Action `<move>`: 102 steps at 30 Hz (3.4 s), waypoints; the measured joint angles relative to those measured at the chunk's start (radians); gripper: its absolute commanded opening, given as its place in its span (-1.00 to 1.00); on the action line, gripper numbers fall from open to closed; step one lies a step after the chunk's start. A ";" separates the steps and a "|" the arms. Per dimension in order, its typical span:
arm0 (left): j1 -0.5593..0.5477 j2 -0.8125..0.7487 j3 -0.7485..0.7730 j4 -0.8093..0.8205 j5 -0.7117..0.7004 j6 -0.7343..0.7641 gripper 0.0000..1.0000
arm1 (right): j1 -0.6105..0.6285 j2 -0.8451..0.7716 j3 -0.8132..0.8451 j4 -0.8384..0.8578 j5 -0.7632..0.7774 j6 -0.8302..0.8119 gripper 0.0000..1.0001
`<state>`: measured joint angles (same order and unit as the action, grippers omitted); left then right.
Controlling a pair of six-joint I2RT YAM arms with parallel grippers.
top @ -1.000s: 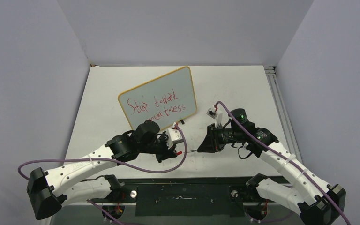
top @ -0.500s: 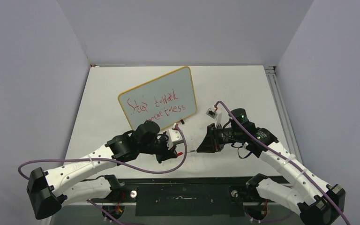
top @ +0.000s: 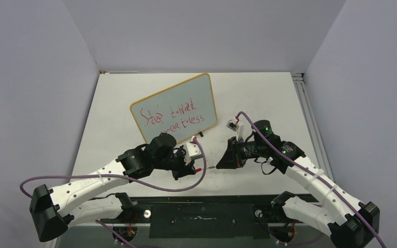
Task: Write a sentence on the whiteboard
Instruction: Close the whiteboard marker at the center of the board.
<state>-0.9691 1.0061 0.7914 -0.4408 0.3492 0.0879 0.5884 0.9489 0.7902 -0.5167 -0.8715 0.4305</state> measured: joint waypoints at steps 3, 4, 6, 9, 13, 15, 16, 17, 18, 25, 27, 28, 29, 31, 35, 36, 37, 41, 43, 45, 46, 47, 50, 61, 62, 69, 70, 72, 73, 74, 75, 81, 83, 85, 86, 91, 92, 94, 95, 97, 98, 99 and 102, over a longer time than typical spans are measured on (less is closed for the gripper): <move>-0.001 -0.003 0.000 -0.002 0.000 0.001 -1.00 | 0.000 0.000 -0.008 0.006 -0.008 0.001 -0.89; -0.002 -0.004 -0.001 -0.002 0.000 0.001 -1.00 | 0.000 0.000 -0.011 0.009 -0.011 0.001 -0.89; -0.003 -0.010 -0.002 -0.004 0.000 0.002 -1.00 | -0.001 0.000 -0.016 0.015 -0.019 0.001 -0.89; -0.005 -0.018 -0.003 -0.005 0.000 0.002 -1.00 | -0.006 0.000 -0.030 0.031 -0.036 0.005 -0.89; -0.005 -0.032 -0.011 -0.006 0.008 0.002 -1.00 | -0.013 0.000 -0.049 0.061 -0.065 0.022 -0.89; -0.005 -0.041 -0.013 -0.005 0.015 0.002 -1.00 | -0.013 0.000 -0.053 0.073 -0.082 0.032 -0.89; -0.005 -0.047 -0.013 -0.005 0.019 0.002 -1.00 | -0.014 -0.001 -0.055 0.080 -0.090 0.037 -0.89; -0.005 -0.056 -0.013 -0.005 0.023 0.002 -1.00 | -0.019 -0.002 -0.055 0.089 -0.101 0.046 -0.89; -0.005 -0.063 -0.013 -0.004 0.024 0.002 -1.00 | -0.020 -0.002 -0.055 0.098 -0.108 0.053 -0.89; -0.005 -0.097 -0.013 -0.003 0.030 0.002 -1.00 | -0.026 -0.011 -0.080 0.159 -0.153 0.095 -0.89; -0.005 -0.101 -0.013 -0.004 0.031 0.002 -1.00 | -0.027 -0.013 -0.091 0.177 -0.163 0.107 -0.89; -0.005 -0.103 -0.013 -0.004 0.031 0.002 -1.00 | -0.027 -0.013 -0.096 0.185 -0.166 0.110 -0.89; -0.005 -0.105 -0.013 -0.003 0.033 0.002 -1.00 | -0.027 -0.013 -0.101 0.194 -0.170 0.116 -0.89; -0.005 -0.106 -0.013 -0.003 0.039 0.002 -1.00 | -0.027 -0.013 -0.112 0.211 -0.179 0.126 -0.89; -0.005 -0.106 -0.013 -0.003 0.051 0.002 -1.00 | -0.027 -0.013 -0.130 0.245 -0.196 0.142 -0.89; -0.005 -0.106 -0.013 -0.001 0.054 0.002 -1.00 | -0.027 -0.013 -0.137 0.256 -0.200 0.147 -0.89; -0.005 -0.106 -0.013 0.002 0.058 0.002 -1.00 | -0.027 -0.013 -0.144 0.270 -0.204 0.156 -0.89; -0.005 -0.106 -0.013 0.015 0.065 -0.001 -1.00 | -0.027 -0.013 -0.201 0.386 -0.227 0.224 -0.89; -0.006 -0.105 -0.013 0.017 0.069 -0.002 -1.00 | -0.027 -0.013 -0.229 0.435 -0.237 0.259 -0.89; -0.005 -0.102 -0.013 0.022 0.074 -0.002 -1.00 | -0.026 -0.013 -0.241 0.468 -0.240 0.278 -0.89; -0.006 -0.099 -0.013 0.029 0.076 -0.003 -1.00 | -0.026 -0.013 -0.246 0.481 -0.241 0.288 -0.89; -0.005 -0.095 -0.012 0.033 0.079 -0.003 -1.00 | -0.026 -0.013 -0.248 0.488 -0.241 0.292 -0.89; -0.005 -0.082 -0.009 0.033 0.085 -0.007 -1.00 | -0.026 -0.013 -0.254 0.506 -0.240 0.306 -0.89; 0.011 -0.068 0.003 0.045 0.085 -0.037 -0.01 | -0.018 -0.017 -0.282 0.554 -0.236 0.345 -0.89; 0.018 -0.071 0.008 0.049 0.084 -0.043 0.09 | -0.017 -0.019 -0.282 0.559 -0.236 0.346 -0.89; 0.109 -0.140 0.031 0.106 0.098 -0.124 0.43 | -0.016 -0.040 -0.283 0.591 -0.216 0.369 -0.89; 0.127 -0.149 0.031 0.114 0.103 -0.151 0.44 | -0.016 -0.045 -0.285 0.605 -0.209 0.380 -0.89; 0.171 -0.165 0.030 0.135 0.109 -0.220 0.46 | -0.016 -0.061 -0.295 0.651 -0.189 0.416 -0.89; 0.203 -0.174 0.029 0.153 0.114 -0.269 0.46 | -0.016 -0.072 -0.301 0.676 -0.177 0.433 -0.89; 0.228 -0.179 0.025 0.166 0.120 -0.303 0.46 | -0.016 -0.084 -0.305 0.699 -0.163 0.450 -0.89; 0.259 -0.187 0.016 0.189 0.130 -0.349 0.46 | -0.016 -0.093 -0.309 0.722 -0.149 0.466 -0.89; 0.395 -0.224 -0.093 0.355 0.235 -0.658 0.45 | -0.016 -0.135 -0.313 0.822 -0.076 0.514 -0.89; 0.404 -0.225 -0.113 0.393 0.260 -0.739 0.40 | -0.016 -0.139 -0.313 0.832 -0.059 0.513 -0.89; 0.404 -0.226 -0.120 0.423 0.282 -0.795 0.36 | -0.015 -0.140 -0.313 0.834 -0.043 0.513 -0.89; 0.404 -0.226 -0.122 0.437 0.294 -0.819 0.35 | -0.015 -0.140 -0.313 0.835 -0.038 0.512 -0.89; 0.404 -0.222 -0.130 0.486 0.338 -0.895 0.33 | -0.015 -0.138 -0.312 0.849 -0.021 0.509 -0.89; 0.404 -0.219 -0.131 0.491 0.344 -0.904 0.33 | -0.015 -0.138 -0.312 0.856 -0.021 0.509 -0.89; 0.404 -0.214 -0.133 0.495 0.351 -0.921 0.33 | -0.015 -0.135 -0.307 0.865 -0.020 0.509 -0.89; 0.405 -0.212 -0.134 0.498 0.354 -0.926 0.31 | -0.015 -0.134 -0.305 0.871 -0.020 0.509 -0.89; 0.404 -0.206 -0.135 0.500 0.360 -0.940 0.18 | -0.012 -0.133 -0.303 0.880 -0.021 0.509 -0.89; 0.404 -0.203 -0.136 0.502 0.364 -0.945 0.13 | -0.011 -0.133 -0.303 0.885 -0.021 0.509 -0.89; 0.405 -0.198 -0.137 0.504 0.368 -0.949 0.08 | -0.011 -0.133 -0.303 0.890 -0.021 0.509 -0.89; 0.405 -0.185 -0.137 0.507 0.382 -0.959 -0.12 | -0.011 -0.132 -0.303 0.896 -0.021 0.508 -0.89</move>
<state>-0.5644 0.8211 0.6548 0.0666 0.7315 -0.8711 0.5774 0.8173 0.4873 0.3798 -0.8921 0.9386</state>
